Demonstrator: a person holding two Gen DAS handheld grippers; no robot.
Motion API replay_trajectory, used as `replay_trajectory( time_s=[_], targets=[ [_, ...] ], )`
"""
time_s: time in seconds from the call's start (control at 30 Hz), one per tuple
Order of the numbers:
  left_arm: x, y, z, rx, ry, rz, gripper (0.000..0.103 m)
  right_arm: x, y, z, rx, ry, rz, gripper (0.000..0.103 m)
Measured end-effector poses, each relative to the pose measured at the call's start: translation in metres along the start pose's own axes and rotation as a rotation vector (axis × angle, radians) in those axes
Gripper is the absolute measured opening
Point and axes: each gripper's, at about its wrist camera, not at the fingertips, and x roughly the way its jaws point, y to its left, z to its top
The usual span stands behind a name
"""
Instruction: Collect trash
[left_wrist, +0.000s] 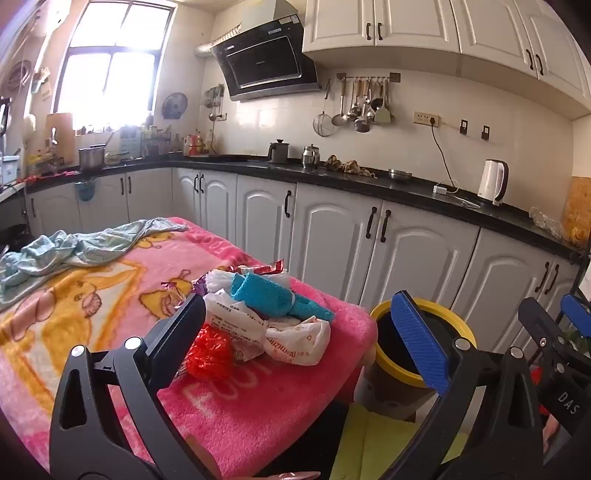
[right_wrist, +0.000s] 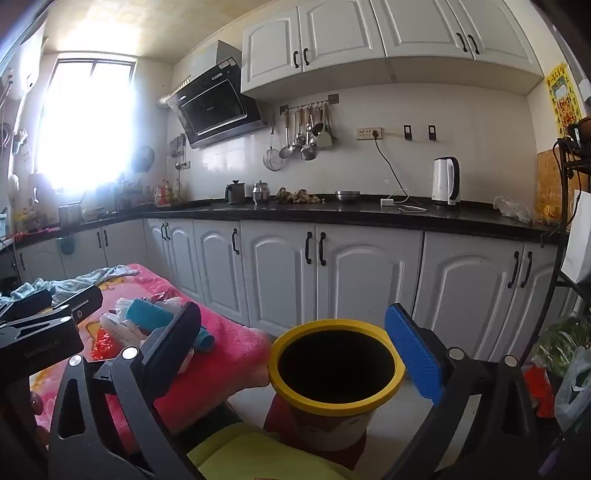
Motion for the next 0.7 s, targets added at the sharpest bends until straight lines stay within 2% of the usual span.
replay_trajectory(
  time_s=[0.7],
  targets=[
    [-0.0016, 0.0048, 0.0035, -0.005, -0.013, -0.010, 0.092, 0.0003, 0.0031, -0.0007, -0.012, -0.005, 0.000, 0.097]
  ],
)
